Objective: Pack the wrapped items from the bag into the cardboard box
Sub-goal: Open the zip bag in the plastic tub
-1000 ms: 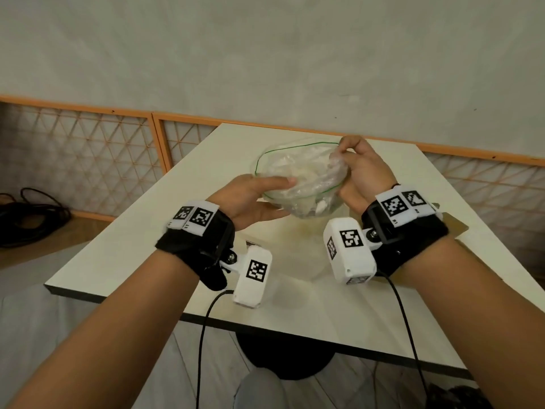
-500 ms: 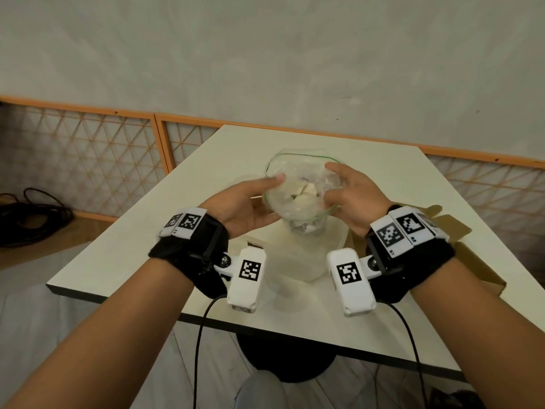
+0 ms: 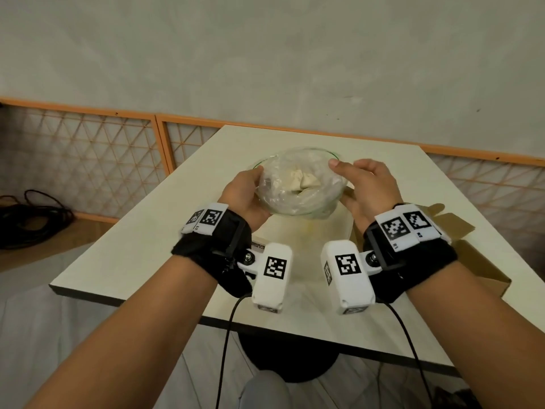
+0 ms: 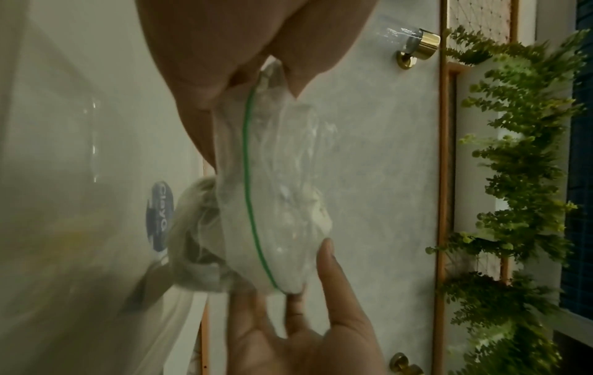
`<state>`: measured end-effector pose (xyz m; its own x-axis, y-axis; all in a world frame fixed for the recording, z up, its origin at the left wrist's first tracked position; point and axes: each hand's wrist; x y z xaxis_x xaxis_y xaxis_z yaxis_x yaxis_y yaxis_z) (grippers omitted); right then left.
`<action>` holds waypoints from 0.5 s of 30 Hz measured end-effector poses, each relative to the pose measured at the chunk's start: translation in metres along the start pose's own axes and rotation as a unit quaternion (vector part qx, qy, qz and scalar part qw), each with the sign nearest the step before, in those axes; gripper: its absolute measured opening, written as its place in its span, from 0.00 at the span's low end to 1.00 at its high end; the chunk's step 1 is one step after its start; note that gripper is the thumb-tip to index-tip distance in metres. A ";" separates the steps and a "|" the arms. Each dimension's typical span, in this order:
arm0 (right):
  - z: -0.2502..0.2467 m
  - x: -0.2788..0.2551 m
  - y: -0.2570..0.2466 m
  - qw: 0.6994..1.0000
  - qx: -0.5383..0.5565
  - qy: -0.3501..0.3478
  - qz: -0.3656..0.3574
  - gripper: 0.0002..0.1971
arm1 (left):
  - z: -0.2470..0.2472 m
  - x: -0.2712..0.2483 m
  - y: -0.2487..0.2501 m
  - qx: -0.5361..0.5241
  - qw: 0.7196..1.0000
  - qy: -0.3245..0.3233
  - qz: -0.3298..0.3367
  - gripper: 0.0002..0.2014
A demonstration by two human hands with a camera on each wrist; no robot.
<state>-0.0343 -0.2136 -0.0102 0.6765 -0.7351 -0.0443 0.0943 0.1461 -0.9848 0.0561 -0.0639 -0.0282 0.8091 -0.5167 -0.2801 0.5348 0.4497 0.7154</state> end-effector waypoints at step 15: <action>-0.007 -0.012 -0.006 0.972 0.144 -0.079 0.168 0.12 | -0.005 -0.006 0.005 0.061 0.997 0.042 -0.010 0.12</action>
<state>-0.0486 -0.2102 -0.0047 0.8063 -0.5055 -0.3071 0.0329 0.5567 -0.8301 0.0547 -0.0552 -0.0261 0.8185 -0.4596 -0.3447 0.5224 0.3456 0.7796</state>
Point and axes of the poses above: each hand's wrist, its own x-axis towards the middle knuckle, its own z-axis out of the palm, y = z × x, and after that the axes turned 4 degrees about y, right-handed
